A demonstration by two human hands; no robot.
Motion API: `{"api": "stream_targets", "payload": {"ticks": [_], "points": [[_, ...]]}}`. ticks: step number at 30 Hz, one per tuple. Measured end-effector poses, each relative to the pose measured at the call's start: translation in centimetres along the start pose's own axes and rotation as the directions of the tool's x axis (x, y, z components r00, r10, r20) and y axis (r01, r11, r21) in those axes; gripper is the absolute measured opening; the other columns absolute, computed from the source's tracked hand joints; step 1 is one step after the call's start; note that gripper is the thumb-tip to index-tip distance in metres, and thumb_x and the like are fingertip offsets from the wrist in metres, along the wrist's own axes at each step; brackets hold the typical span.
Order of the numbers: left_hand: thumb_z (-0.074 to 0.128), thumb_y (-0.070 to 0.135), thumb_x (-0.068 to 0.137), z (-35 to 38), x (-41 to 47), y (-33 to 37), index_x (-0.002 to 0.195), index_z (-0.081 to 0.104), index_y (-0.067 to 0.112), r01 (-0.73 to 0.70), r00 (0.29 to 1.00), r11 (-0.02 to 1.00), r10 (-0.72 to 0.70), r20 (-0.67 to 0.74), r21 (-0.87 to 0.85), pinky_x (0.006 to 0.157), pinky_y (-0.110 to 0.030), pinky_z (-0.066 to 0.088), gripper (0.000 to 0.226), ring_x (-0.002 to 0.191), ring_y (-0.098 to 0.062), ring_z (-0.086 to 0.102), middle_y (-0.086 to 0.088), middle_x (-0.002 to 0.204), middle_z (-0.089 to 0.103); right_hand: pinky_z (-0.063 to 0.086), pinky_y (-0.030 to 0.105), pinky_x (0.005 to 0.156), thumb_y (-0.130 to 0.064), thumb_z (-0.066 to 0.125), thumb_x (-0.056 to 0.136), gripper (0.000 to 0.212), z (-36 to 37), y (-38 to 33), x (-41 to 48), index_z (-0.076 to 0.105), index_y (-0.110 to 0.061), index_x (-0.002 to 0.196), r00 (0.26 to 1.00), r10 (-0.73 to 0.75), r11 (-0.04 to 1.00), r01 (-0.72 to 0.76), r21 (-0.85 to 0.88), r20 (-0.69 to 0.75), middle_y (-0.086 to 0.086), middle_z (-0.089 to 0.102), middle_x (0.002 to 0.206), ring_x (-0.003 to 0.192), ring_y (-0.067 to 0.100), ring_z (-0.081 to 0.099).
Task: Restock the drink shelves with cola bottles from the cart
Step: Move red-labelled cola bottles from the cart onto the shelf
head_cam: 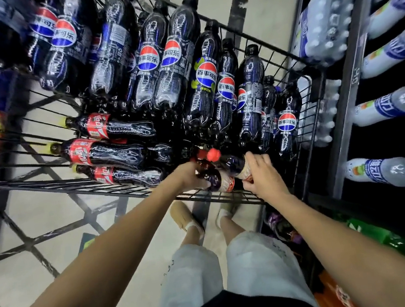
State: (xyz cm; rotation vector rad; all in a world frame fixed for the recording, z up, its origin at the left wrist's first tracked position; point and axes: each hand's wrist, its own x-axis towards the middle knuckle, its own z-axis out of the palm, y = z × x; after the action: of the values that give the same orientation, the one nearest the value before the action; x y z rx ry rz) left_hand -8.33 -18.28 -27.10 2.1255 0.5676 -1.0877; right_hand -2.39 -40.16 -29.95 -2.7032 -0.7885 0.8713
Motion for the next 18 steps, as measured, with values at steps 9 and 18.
{"api": "stream_targets", "payload": {"ticks": [9,18], "points": [[0.075,0.008,0.081,2.2,-0.8,2.4,0.087,0.063,0.001,0.063,0.961,0.656,-0.243,-0.132,-0.752,0.058,-0.024,0.054,0.015,0.056,-0.007,0.06,-0.008,0.075,0.059,0.046,0.038,0.085,-0.017,0.078,0.072,0.067,-1.2,0.6,-2.8,0.04,-0.011,0.127,0.976,0.115,0.962,-0.062,0.267,-0.186,0.002,0.047,0.109,0.115,0.026,0.041],[0.075,-0.001,0.079,5.9,-0.1,6.5,0.131,0.034,-0.003,-0.096,0.947,0.467,-0.23,-0.226,-0.879,0.105,-0.048,0.042,0.067,0.117,-0.034,0.055,-0.023,0.128,0.054,0.04,0.035,0.096,-0.018,0.079,0.073,0.076,-1.7,1.3,-4.0,0.039,-0.002,0.136,0.906,0.282,0.871,-0.103,0.481,-0.316,0.013,0.051,0.122,0.118,0.028,0.04]]}}
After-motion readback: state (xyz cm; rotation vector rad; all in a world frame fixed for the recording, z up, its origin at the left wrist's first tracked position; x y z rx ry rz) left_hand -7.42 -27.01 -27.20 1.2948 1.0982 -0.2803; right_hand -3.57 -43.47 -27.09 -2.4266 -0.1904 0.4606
